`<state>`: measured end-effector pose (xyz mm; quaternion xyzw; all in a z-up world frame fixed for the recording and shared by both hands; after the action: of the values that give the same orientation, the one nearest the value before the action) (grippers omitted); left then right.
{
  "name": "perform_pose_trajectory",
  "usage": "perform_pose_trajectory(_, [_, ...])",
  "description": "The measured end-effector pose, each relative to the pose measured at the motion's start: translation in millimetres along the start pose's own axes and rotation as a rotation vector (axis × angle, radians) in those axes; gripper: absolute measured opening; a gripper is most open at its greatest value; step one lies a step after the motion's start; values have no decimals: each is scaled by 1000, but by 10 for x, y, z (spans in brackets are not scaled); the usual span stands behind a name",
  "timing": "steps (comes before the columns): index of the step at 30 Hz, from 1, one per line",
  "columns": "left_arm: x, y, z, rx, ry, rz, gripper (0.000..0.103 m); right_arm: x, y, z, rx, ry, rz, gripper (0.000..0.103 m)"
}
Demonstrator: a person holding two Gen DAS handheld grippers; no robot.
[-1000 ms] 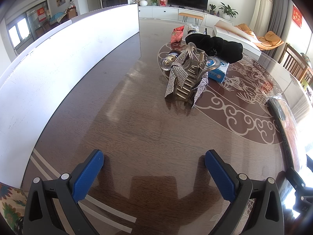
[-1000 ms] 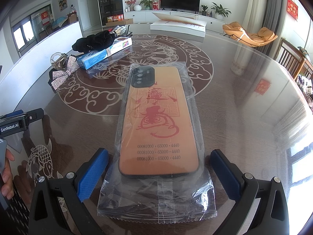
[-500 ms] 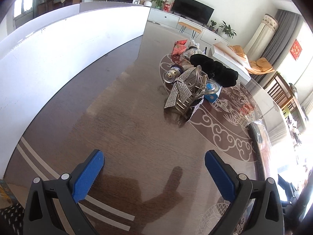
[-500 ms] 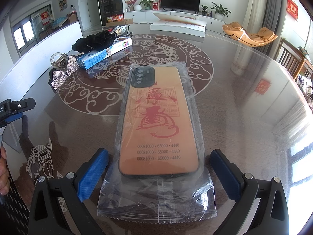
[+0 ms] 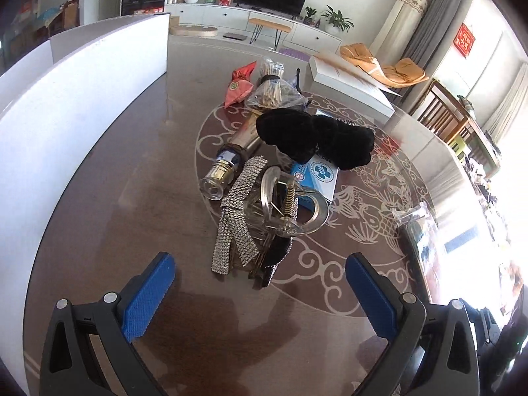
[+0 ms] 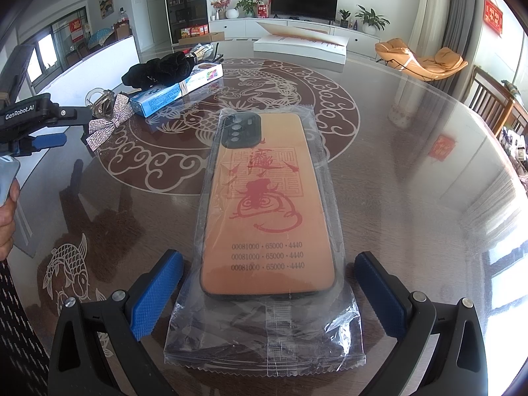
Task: Organize objects
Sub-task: 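Grasp the silver rhinestone strap with metal lock with the left gripper, then carry phone case and rhinestone strap into the white bin and open both grippers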
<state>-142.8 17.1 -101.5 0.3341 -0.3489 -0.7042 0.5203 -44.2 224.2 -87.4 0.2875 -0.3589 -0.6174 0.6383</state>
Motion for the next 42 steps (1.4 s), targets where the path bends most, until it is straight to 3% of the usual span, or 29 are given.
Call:
perform_pose_trajectory(2, [-53,-191,40,51,-54,54,103,-1,-1,4,-1,0,0,103])
perform_pose_trajectory(4, [-59,-270,114,52,-96,117,103,1,0,2,-1,0,0,103])
perform_pose_trajectory(5, [-62,-297,150,49,-102,117,98,0,-1,2,-1,0,0,103])
perform_pose_trajectory(6, [-54,-296,193,31,-107,122,90,0,-1,4,0,-1,1,103])
perform_pose_trajectory(7, [-35,-278,229,13,-116,135,65,-1,1,-2,1,-4,3,103])
perform_pose_trajectory(8, [-7,-270,243,10,-132,159,54,-9,0,1,3,-10,7,103])
perform_pose_trajectory(12, [79,-155,90,4,-148,156,53,0,41,30,53,-25,43,103])
perform_pose_trajectory(14, [119,-60,-44,-2,-125,139,53,30,153,189,35,-38,83,103])
perform_pose_trajectory(16, [141,20,-148,-3,-100,118,53,110,132,404,48,4,65,103])
perform_pose_trajectory(19, [120,183,-220,-25,-79,97,53,186,-277,542,230,32,12,103])
perform_pose_trajectory(22, [59,428,-238,-69,-90,92,53,212,-539,569,297,63,-16,103])
perform_pose_trajectory(24, [48,598,-252,-101,-95,93,53,243,-534,573,297,81,-4,96])
perform_pose_trajectory(25, [53,696,-274,-116,-94,92,53,254,-493,596,277,85,2,76])
perform_pose_trajectory(30, [234,1116,-244,-173,-39,66,53,362,-268,656,255,81,54,76])
perform_pose_trajectory(35, [928,1705,-101,-249,60,116,53,1104,325,1084,123,124,219,76])
perform_pose_trajectory(38, [1575,1917,-75,-249,151,208,53,1939,592,1415,52,182,348,76])
perform_pose_trajectory(42, [2382,1952,-263,-173,278,308,53,3228,775,1752,0,247,525,76])
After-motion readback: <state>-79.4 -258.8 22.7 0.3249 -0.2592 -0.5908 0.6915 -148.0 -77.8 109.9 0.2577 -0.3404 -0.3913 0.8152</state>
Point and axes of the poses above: each gripper's, at about its wrist camera, not at the fingertips, and y roughly against the way its jaws point, x to its left, z to its top, the point moved 8 cm from there along -y, roughly the way its jaws point, and after that the axes turned 12 degrees about -y, right-handed, at the moved point
